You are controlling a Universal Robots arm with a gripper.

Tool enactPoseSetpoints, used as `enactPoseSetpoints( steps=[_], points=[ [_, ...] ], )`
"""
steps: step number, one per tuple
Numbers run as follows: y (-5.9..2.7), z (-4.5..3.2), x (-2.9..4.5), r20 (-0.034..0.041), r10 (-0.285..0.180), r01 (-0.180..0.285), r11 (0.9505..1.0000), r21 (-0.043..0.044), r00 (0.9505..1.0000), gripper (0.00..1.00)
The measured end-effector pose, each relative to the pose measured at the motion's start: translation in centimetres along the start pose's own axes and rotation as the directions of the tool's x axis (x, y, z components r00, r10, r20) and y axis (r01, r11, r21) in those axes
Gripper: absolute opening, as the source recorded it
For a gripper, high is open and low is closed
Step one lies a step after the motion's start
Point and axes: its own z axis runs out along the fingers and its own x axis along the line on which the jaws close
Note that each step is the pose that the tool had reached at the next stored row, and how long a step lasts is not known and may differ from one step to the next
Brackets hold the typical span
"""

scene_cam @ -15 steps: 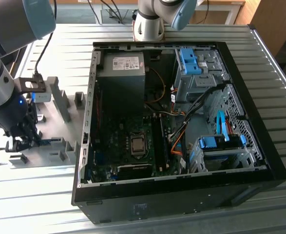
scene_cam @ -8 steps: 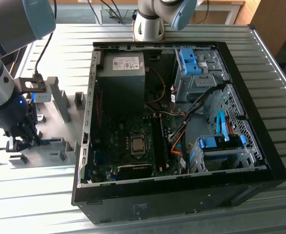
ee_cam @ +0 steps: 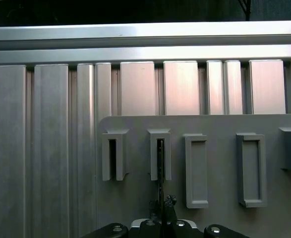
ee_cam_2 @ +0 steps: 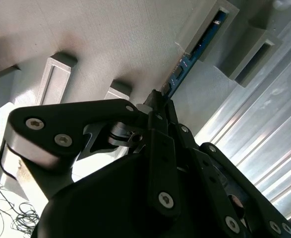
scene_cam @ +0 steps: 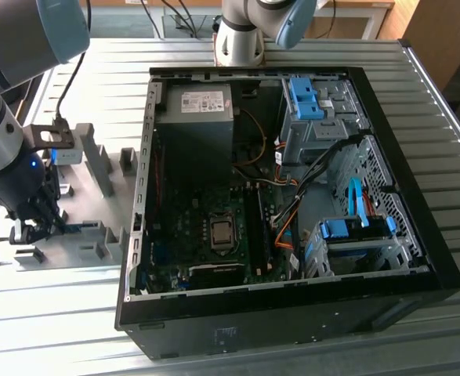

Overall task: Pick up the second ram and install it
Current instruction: 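Pick up the second ram and move it above second insertion slot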

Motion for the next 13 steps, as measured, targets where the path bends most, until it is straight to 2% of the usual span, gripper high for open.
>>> enactPoseSetpoints(
  steps=[6,13],
  points=[
    [0.00,-0.44,-0.01,0.0000,0.000,0.000,1.0000,-0.0001,1.0000,0.14],
    [0.01,-0.58,-0.01,0.0000,0.000,0.000,1.0000,0.0000,1.0000,0.14]
  ],
)
